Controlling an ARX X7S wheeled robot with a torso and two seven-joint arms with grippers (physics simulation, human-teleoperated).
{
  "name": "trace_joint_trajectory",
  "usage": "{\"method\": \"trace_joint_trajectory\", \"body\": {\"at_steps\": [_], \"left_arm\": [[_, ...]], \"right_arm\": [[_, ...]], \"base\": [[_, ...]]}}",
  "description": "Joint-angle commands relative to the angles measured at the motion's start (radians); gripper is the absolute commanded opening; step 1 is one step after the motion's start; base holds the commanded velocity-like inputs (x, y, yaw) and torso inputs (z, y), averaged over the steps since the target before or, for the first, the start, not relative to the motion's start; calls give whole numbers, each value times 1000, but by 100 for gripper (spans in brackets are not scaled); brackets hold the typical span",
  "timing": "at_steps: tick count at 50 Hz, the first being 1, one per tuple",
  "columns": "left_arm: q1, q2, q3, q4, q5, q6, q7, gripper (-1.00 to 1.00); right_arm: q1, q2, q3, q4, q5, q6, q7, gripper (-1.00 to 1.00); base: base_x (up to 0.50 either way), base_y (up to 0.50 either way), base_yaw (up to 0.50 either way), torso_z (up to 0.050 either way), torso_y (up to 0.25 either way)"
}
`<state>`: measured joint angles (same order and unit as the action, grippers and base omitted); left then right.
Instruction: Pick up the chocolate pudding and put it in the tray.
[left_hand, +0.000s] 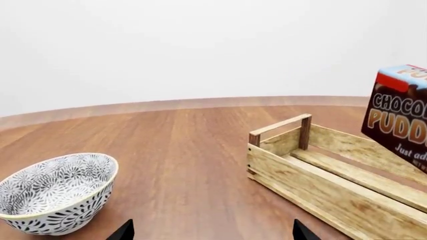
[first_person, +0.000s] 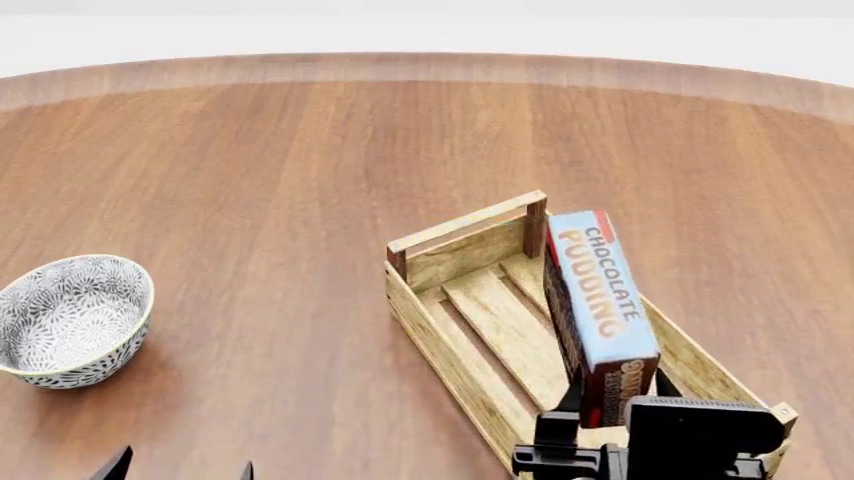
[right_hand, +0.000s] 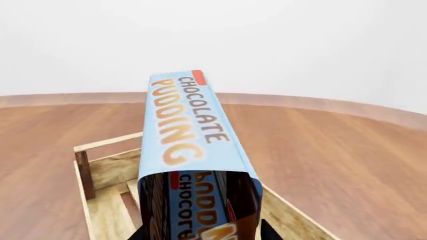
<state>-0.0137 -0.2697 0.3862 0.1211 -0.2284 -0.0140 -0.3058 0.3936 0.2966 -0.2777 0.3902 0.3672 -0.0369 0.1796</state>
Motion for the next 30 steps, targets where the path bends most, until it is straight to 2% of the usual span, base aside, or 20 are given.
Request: {"method": "trace_joint_trajectory", "body": {"at_steps": [1,30], "left_arm": [[-3,-3,3,-7,-2,3,-3,100],[-6,-9,12,-9,-7,7,-12,100]], "right_arm": [[29,-11,3,49,-42,-13,4,-100],[48,-14,5,83,-40,-25,14,-100]], "base": [[0,0,0,0,0],[0,0,0,0,0]]}}
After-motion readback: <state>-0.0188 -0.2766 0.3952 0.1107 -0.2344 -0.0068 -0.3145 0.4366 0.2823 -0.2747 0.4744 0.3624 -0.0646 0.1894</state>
